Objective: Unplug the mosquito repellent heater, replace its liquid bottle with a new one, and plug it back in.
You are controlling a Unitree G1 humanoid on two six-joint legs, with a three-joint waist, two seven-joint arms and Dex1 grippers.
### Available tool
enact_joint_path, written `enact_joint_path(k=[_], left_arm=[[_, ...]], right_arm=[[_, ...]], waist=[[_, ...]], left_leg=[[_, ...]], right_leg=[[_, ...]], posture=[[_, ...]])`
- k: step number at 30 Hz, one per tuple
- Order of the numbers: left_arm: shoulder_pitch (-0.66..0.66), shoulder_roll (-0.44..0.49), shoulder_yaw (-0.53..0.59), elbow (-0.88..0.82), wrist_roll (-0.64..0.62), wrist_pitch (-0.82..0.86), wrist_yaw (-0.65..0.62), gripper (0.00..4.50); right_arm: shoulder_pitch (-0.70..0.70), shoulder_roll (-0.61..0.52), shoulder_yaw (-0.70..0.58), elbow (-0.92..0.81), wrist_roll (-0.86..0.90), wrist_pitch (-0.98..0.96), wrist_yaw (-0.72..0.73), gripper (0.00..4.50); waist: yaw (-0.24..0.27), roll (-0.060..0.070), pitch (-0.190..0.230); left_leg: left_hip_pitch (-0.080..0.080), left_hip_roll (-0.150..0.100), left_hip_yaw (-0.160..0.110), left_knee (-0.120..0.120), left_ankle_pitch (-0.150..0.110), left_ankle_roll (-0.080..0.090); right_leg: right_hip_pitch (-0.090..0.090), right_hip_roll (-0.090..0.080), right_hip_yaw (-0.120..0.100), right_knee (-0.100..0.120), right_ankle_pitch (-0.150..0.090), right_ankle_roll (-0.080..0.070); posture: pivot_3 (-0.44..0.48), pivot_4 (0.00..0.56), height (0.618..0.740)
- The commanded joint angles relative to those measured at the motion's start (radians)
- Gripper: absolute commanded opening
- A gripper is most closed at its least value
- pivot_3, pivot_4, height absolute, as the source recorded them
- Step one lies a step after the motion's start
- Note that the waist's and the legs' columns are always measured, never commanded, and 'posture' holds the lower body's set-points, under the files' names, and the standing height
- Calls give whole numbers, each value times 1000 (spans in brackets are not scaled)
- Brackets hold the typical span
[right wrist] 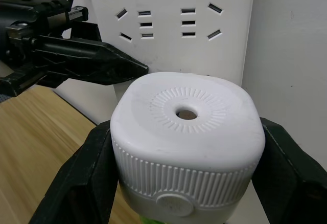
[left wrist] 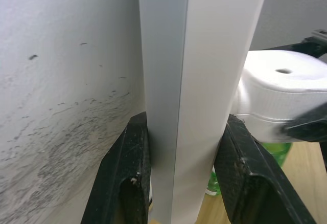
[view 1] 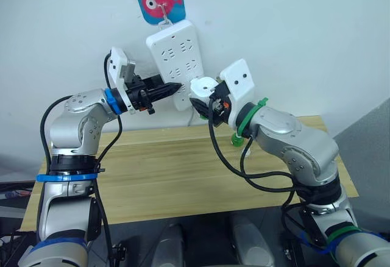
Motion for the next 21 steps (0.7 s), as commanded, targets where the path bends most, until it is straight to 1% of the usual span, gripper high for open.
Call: enact_joint_path(k=[1,8,16,18,19,20,21], left_arm=[[4,-12,-17,-67,-34,12,-29,1340],[6,-16,-18,-79,-43,32,-34,1340],[19,-7,-16,-73,-20,13,-25,1340],[17,-7,-11,-55,-10,-3,-23,1340],[16,-4,-12,-49,-7,-9,-27,1339],[16,-1,-14,-41,3,-24,-31,1339],[16,0,-14,-34,9,-33,-30,1339]], right_arm=[[-33,32,-10,26,-48,-50,5,3141],[-22,63,13,110,-109,-128,55,3141],[-19,72,3,130,-123,-140,115,3141],[-11,67,-18,108,-113,-126,121,3864],[-8,62,-23,98,-111,-118,126,4065],[-5,56,-27,91,-113,-107,127,4388],[-4,48,-27,82,-117,-94,126,4500]], waist=[[-2,0,0],[-9,0,0],[-16,0,-1],[-15,0,-1],[-12,0,-1],[-11,0,-1],[-10,0,-1]], left_leg=[[0,0,0,0,0,0],[1,0,0,1,1,-1],[2,1,0,1,1,-2],[2,1,0,1,1,-2],[2,0,0,1,1,-2],[1,0,-1,1,1,-2],[1,0,-1,1,1,-2]], right_leg=[[0,0,0,0,0,0],[0,0,0,3,0,0],[0,1,0,4,0,0],[0,1,0,4,0,0],[0,1,0,4,0,0],[0,0,0,4,0,0],[0,0,0,3,0,0]], posture=[[-154,202,734],[-148,201,734],[-146,204,734],[-146,204,734],[-146,204,734],[-149,203,734],[-149,203,734]])
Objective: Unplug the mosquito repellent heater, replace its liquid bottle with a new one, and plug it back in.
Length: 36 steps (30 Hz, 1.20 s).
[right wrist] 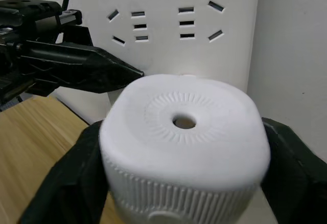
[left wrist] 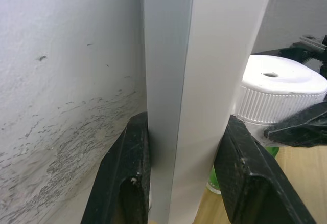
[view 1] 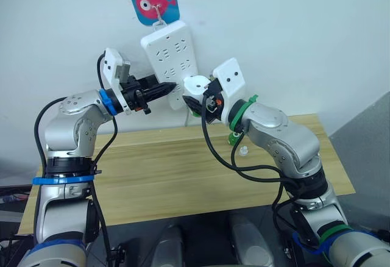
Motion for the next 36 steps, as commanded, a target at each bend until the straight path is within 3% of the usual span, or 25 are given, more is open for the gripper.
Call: enact_joint_path(k=[1,9,18,22,25,28,30,33,36], left_arm=[[-1,6,-27,-16,8,-36,-40,1338],[7,29,8,47,38,-122,-24,1338],[78,95,53,57,111,-261,36,3950],[143,143,115,14,112,-267,85,3950],[289,237,160,-107,66,-200,7,3950],[426,333,187,-222,11,-138,-99,3995],[503,374,199,-312,-42,-85,-144,3995],[625,384,230,-513,-163,23,-156,3995],[687,339,242,-637,-207,44,-91,3995]], right_arm=[[1,-21,-27,-59,-10,34,9,4500],[72,-110,-62,-206,16,111,45,4500],[126,-131,-64,-323,82,138,112,4500],[142,-144,-57,-338,76,95,140,4500],[172,-158,-56,-351,79,45,174,4500],[195,-177,-47,-355,82,0,216,3904],[207,-184,-38,-351,78,-24,233,3226],[225,-191,-2,-331,48,-72,246,2072],[233,-190,29,-309,11,-111,244,1015]], waist=[[2,0,0],[5,0,0],[6,0,0],[9,0,0],[9,-1,0],[17,-1,0],[28,-1,0],[48,-2,-1],[70,-2,-1]], left_leg=[[0,0,0,-1,0,0],[-1,-1,1,-2,0,0],[-1,0,1,-2,0,1],[-1,0,1,-2,0,1],[-1,0,1,-3,0,1],[-1,1,1,-4,0,1],[-1,1,1,-4,-1,1],[0,1,1,-4,-2,4],[-1,1,1,-3,-2,4]], right_leg=[[0,0,0,-1,0,0],[0,-2,0,-4,0,0],[-1,0,1,-2,0,0],[-1,0,1,-2,0,0],[-2,0,1,-3,0,0],[-3,0,1,-3,0,0],[-3,-1,2,-3,0,0],[-2,-1,1,-3,0,0],[-1,-1,1,-2,0,0]], posture=[[-149,203,734],[-144,202,734],[-114,209,734],[-96,209,734],[-75,209,734],[-50,206,734],[-33,202,734],[-20,200,734],[-16,199,734]])
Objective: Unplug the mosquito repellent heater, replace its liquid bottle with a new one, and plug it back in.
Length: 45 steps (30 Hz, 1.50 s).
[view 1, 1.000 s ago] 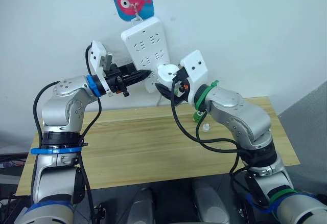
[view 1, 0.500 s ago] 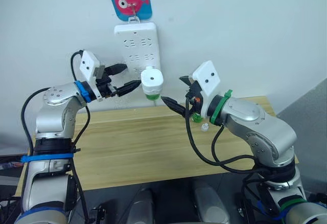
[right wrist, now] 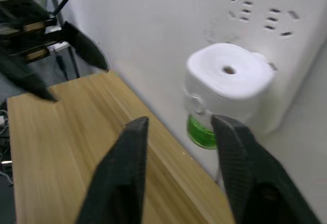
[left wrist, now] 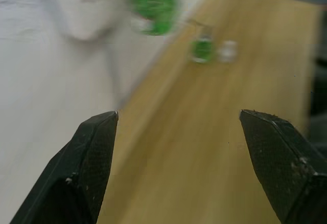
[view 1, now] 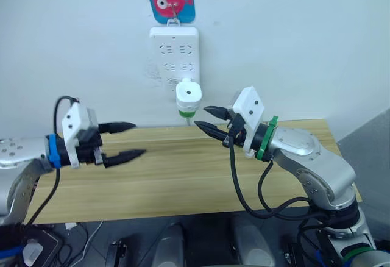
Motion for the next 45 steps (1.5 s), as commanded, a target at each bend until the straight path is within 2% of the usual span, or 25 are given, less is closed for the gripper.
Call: enact_joint_path(k=[1,3,7,14,34,42,45], left_arm=[[43,-44,43,-148,-61,21,75,3995],[82,-87,35,-204,-44,-9,114,3995],[137,-159,11,-274,1,-82,166,3995],[213,-229,-2,-358,27,-141,241,3995],[214,-209,-18,-334,47,-171,256,3995],[207,-214,-25,-329,51,-173,260,3995],[206,-215,-28,-326,51,-176,260,3995]], right_arm=[[2,6,30,-4,-46,-67,0,630],[-2,19,54,22,-80,-93,-14,11],[-17,50,76,81,-140,-128,-42,11],[-32,90,78,140,-197,-153,-61,11],[-53,178,80,188,-264,-146,-80,11],[-65,210,33,215,-309,-130,-152,11],[-63,208,20,209,-291,-120,-138,11]], waist=[[9,0,0],[9,-1,0],[8,-1,-1],[8,-2,-1],[9,-3,-3],[10,-4,-4],[10,-5,-5]], left_leg=[[0,0,0,0,0,0],[0,0,0,0,0,0],[1,0,0,0,0,0],[1,0,1,0,0,0],[1,0,0,0,0,0],[1,0,0,0,1,-1],[2,0,0,0,2,-3]], right_leg=[[0,0,0,0,0,0],[0,0,0,0,0,0],[1,1,0,0,0,0],[1,1,0,0,0,0],[1,1,0,0,0,0],[1,1,0,1,0,0],[1,1,0,2,0,0]], posture=[[-16,199,734],[-20,196,734],[-22,193,734],[-22,192,734],[-4,191,734],[-9,191,734],[-9,191,734]])
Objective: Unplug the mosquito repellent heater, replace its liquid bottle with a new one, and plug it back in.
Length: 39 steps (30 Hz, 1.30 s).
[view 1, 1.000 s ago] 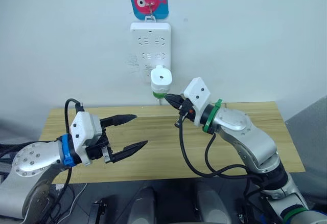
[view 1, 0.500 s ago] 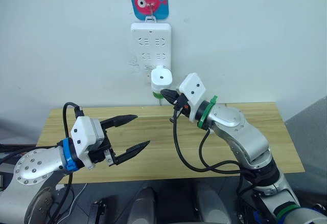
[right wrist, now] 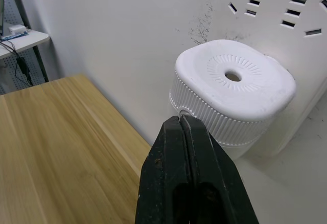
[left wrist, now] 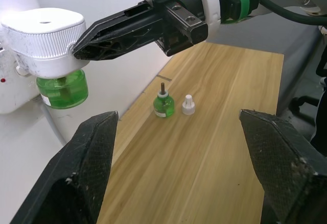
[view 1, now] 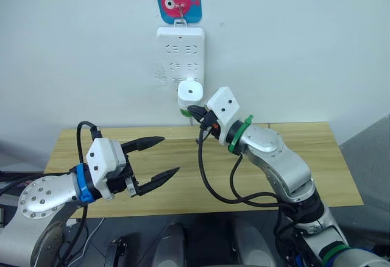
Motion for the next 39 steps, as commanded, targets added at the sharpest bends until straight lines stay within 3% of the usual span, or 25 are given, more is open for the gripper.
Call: enact_joint_path(k=[1,5,13,16,23,27,31,39], left_arm=[[-5,3,1,-9,2,-24,4,3995],[-12,2,-4,6,-6,-18,4,3995],[-18,10,2,145,85,-109,-21,3995],[2,61,23,217,104,-166,-116,4500],[29,226,70,434,153,-251,-314,4500],[18,252,55,510,253,-303,-274,4500],[-7,254,42,567,368,-402,-215,4500],[-29,246,40,584,345,-342,-211,4500]], right_arm=[[-21,-2,-72,-25,4,15,-17,11],[-11,-11,-85,-79,78,58,42,11],[21,-180,-133,-203,214,89,226,11],[57,-334,-188,-245,243,74,327,567],[270,-730,-342,-175,210,-92,570,3071],[406,-868,-426,-76,153,-274,667,4460],[507,-935,-506,42,116,-437,737,4460],[506,-940,-565,197,145,-525,794,4460]], waist=[[0,-1,-1],[2,-2,-4],[-1,-1,-13],[5,-2,-18],[24,-2,-33],[26,-2,-48],[26,-3,-63],[24,-2,-78]], left_leg=[[0,0,0,0,0,0],[1,0,0,0,0,0],[0,0,0,-2,0,0],[0,0,0,-2,0,0],[0,-1,1,-2,0,0],[0,-1,2,-3,-1,2],[1,0,2,-2,-1,2],[1,0,3,-2,-1,2]], right_leg=[[0,0,0,0,0,0],[1,0,0,0,0,0],[1,0,-1,-2,0,0],[1,0,-1,-3,0,0],[1,0,-1,-5,0,0],[3,0,-1,-8,0,0],[4,0,-1,-8,0,0],[4,0,0,-8,0,0]], posture=[[-9,191,734],[-17,186,734],[-21,156,734],[-18,144,734],[-8,116,734],[-6,104,734],[-6,94,734],[-1,83,734]])
